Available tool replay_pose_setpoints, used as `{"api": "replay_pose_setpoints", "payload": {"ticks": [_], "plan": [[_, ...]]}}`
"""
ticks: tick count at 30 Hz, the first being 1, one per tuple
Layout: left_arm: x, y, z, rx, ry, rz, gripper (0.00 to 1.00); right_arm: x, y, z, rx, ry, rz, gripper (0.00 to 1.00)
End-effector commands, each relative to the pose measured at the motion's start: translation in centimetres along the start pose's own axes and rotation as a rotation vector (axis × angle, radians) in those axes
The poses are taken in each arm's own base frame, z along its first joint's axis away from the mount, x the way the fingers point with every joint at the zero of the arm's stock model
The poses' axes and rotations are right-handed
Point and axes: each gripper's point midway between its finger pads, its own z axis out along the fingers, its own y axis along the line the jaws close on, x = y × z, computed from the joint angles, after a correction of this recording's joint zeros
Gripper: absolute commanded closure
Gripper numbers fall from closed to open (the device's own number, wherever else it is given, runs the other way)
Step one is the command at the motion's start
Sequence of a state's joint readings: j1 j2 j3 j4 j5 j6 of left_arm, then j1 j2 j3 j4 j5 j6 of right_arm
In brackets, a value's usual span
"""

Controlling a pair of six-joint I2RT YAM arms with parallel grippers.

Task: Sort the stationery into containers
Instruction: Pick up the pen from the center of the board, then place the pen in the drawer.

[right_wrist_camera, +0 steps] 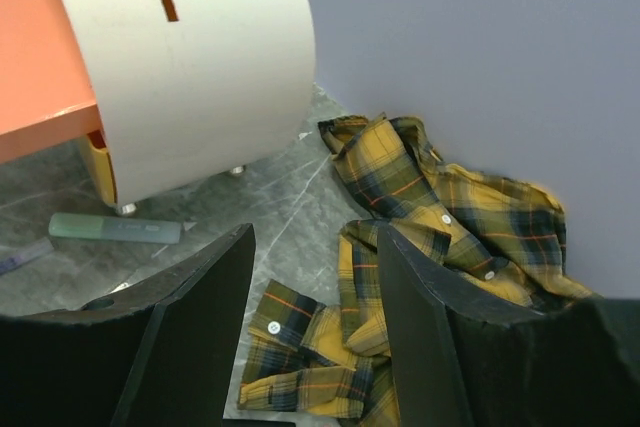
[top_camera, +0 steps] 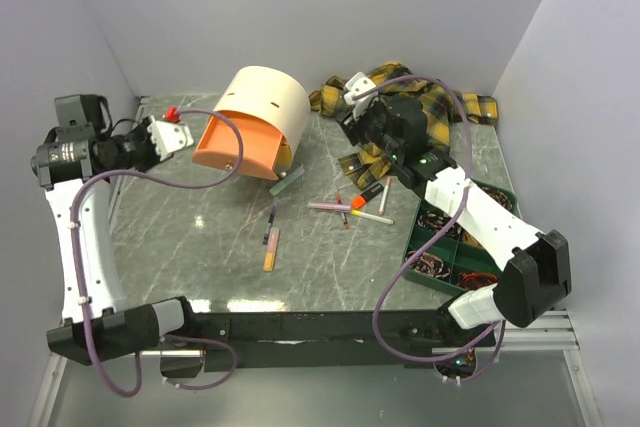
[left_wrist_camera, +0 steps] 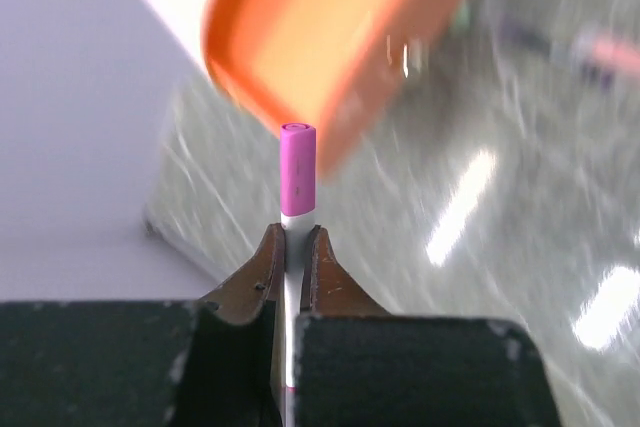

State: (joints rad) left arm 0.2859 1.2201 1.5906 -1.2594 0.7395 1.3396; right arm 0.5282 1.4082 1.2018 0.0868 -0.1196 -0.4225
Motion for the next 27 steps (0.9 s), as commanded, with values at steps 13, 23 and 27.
{"api": "replay_pose_setpoints", "payload": {"ticks": [13,23,27], "plan": [[-11.4,6.0,7.5,-0.109,-0.26,0.132,0.99,-2.4,-0.5,-2.8,-0.009,-0.153,0.031,0.41],[-8.6,2.4,12.8,0.045,-0.198,0.134,0.92,0.1,-1.2,-4.0,0.022,-0.137,0.023,0.4],[-7.2,1.5,13.8,0.076,-0.163,0.151,0.7,1.1,-1.4,-3.9,0.025,-0.116,0.031,0.41]]}}
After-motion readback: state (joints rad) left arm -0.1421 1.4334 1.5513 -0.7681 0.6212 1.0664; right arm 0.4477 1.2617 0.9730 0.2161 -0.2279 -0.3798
